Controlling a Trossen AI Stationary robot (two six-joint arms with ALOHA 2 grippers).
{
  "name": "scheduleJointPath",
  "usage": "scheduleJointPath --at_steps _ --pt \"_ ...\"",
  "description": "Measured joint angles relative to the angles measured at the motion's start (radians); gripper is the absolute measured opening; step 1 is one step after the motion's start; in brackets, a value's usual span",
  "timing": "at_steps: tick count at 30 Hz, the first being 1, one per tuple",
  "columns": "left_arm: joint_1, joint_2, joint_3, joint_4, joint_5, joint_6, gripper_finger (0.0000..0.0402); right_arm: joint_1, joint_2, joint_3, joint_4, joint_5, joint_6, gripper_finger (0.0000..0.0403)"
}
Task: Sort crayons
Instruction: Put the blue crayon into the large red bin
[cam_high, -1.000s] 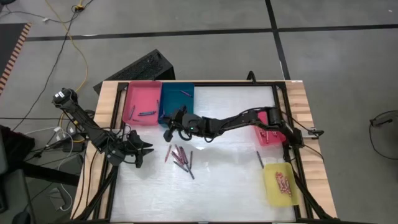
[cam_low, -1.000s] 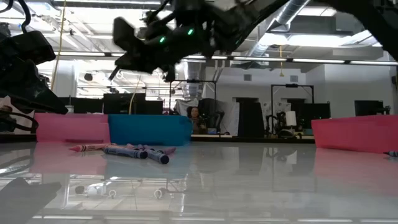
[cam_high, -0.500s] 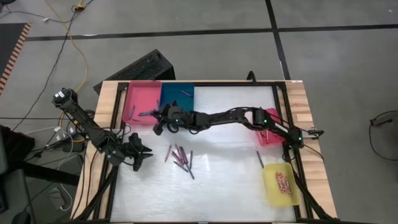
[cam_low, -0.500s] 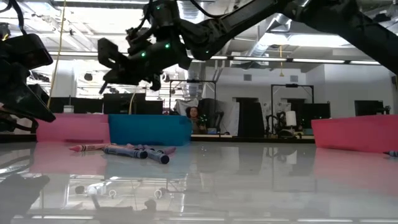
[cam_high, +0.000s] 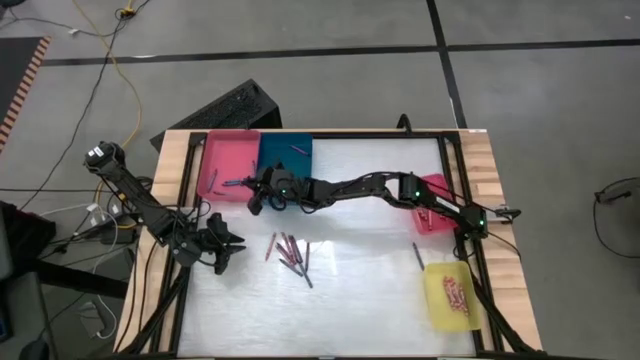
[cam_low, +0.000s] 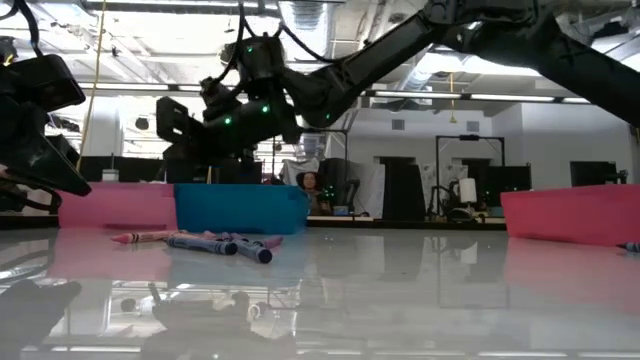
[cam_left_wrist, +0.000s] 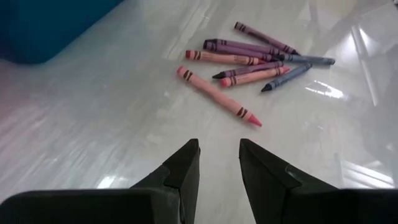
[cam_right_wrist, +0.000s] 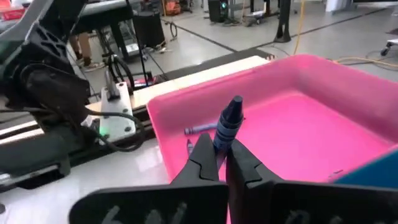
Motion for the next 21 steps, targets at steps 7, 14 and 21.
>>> scheduleJointPath --at_steps 7,14,21 --pt "0.000 0.000 0.000 -0.009 0.002 -0.006 0.0102 -0.011 0.009 0.007 -0.025 0.006 0.001 0.0013" --pt "0.000 0.000 0.000 -0.013 -0.003 -0.006 0.0102 -0.008 0.010 0.007 -0.118 0.004 0.003 0.0045" --pt "0.000 0.000 0.000 -0.013 -0.003 -0.011 0.0102 -0.004 0.010 0.007 -0.115 0.004 -0.032 0.0075"
